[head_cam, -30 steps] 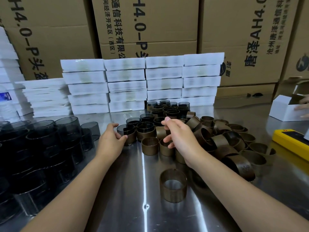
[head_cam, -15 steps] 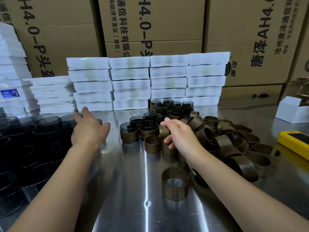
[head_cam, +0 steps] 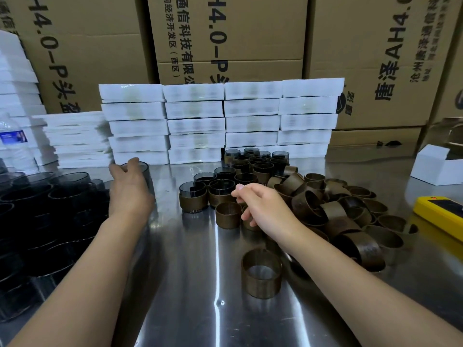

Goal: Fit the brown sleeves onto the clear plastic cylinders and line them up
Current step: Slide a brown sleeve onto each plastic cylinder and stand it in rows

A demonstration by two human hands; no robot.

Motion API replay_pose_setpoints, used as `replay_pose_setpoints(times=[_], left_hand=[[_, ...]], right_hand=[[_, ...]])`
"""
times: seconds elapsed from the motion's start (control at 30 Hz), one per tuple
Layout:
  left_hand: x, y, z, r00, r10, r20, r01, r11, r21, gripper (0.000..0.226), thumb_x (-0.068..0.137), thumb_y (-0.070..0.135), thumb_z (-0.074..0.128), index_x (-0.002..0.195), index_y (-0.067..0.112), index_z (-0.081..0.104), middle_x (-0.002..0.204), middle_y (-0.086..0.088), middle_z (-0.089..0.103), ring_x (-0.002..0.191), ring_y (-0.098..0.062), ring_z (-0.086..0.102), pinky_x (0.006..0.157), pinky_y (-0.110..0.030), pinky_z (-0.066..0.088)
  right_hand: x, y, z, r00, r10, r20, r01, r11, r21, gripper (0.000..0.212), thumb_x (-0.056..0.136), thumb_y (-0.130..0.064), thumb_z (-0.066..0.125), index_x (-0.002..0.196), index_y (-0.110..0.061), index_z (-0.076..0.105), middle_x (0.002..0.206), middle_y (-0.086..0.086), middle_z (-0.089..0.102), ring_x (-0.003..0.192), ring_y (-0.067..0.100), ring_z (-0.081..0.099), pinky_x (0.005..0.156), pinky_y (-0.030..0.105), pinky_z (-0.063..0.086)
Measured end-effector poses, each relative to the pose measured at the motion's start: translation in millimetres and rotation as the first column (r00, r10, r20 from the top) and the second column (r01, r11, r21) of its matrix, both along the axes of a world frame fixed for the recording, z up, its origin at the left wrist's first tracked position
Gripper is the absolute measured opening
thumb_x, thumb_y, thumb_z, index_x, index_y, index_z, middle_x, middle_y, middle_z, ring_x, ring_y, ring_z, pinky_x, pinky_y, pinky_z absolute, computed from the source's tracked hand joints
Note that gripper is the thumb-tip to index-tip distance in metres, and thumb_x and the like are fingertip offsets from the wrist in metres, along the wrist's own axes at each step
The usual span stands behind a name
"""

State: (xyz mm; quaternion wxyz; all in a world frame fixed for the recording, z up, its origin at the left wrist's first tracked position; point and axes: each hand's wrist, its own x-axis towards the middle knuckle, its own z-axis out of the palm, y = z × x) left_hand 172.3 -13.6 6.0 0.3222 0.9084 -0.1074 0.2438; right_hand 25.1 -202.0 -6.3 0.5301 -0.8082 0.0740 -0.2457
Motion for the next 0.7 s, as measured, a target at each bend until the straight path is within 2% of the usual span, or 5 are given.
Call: replay_pose_setpoints(times=[0.2, 0.3, 0.4, 0.6, 0.7], left_hand=[[-9.2, -10.0, 4.1, 0.991, -0.111, 0.079, 0.114, 0.993, -0.033, 0.091, 0.076, -0.008, 0.067, 0.15, 0.021, 0.023, 0.129, -0.019, 0.031, 0.106, -0.04, 0.046, 0.087, -0.042, 0.043], [-16.1, -16.4, 5.8, 0.981, -0.153, 0.123, 0.162, 0.984, -0.069, 0.089, 0.077, 0.013, 0.074, 0.148, 0.032, 0.025, 0.126, -0.013, 0.038, 0.097, -0.034, 0.054, 0.075, -0.042, 0.049], [-22.6, -23.3, 7.9, 0.976, -0.157, 0.151, 0.173, 0.98, -0.095, 0.087, 0.073, 0.034, 0.076, 0.145, 0.037, 0.027, 0.129, -0.006, 0.046, 0.104, -0.03, 0.055, 0.073, -0.04, 0.047], [-30.7, -31.0, 9.6, 0.967, -0.192, 0.168, 0.212, 0.971, -0.113, 0.081, 0.069, 0.043, 0.072, 0.14, 0.039, 0.034, 0.114, 0.005, 0.043, 0.09, -0.02, 0.05, 0.071, -0.032, 0.039], [-32.4, -35.0, 8.6, 0.963, -0.251, 0.099, 0.269, 0.916, -0.298, 0.071, 0.069, 0.05, 0.068, 0.134, 0.034, 0.043, 0.114, 0.011, 0.042, 0.095, -0.009, 0.047, 0.077, -0.029, 0.038]], right_hand=[[5.1, -1.0, -7.0, 0.997, 0.041, -0.066, -0.039, 0.999, 0.035, 0.01, 0.092, -0.024, 0.054, 0.096, -0.024, 0.063, 0.087, -0.005, 0.066, 0.063, 0.004, 0.065, 0.059, 0.019, 0.054], [7.2, -0.8, -10.9, 0.982, 0.082, -0.169, -0.086, 0.996, -0.022, 0.039, 0.091, -0.016, 0.05, 0.128, -0.024, 0.052, 0.114, -0.011, 0.056, 0.083, 0.011, 0.068, 0.076, 0.03, 0.058], [4.6, 0.8, -13.0, 0.947, 0.139, -0.291, -0.164, 0.984, -0.065, 0.057, 0.086, -0.017, 0.05, 0.14, -0.032, 0.04, 0.099, -0.013, 0.063, 0.084, 0.01, 0.067, 0.081, 0.029, 0.057], [5.9, 0.9, -15.2, 0.946, 0.155, -0.284, -0.166, 0.986, -0.016, 0.052, 0.086, -0.012, 0.054, 0.135, -0.023, 0.046, 0.102, -0.013, 0.057, 0.093, 0.019, 0.067, 0.086, 0.036, 0.056], [4.3, 1.2, -15.1, 0.957, 0.098, -0.271, -0.129, 0.987, -0.098, 0.039, 0.083, -0.018, 0.063, 0.121, -0.026, 0.056, 0.095, -0.015, 0.055, 0.081, 0.021, 0.069, 0.074, 0.03, 0.057]])
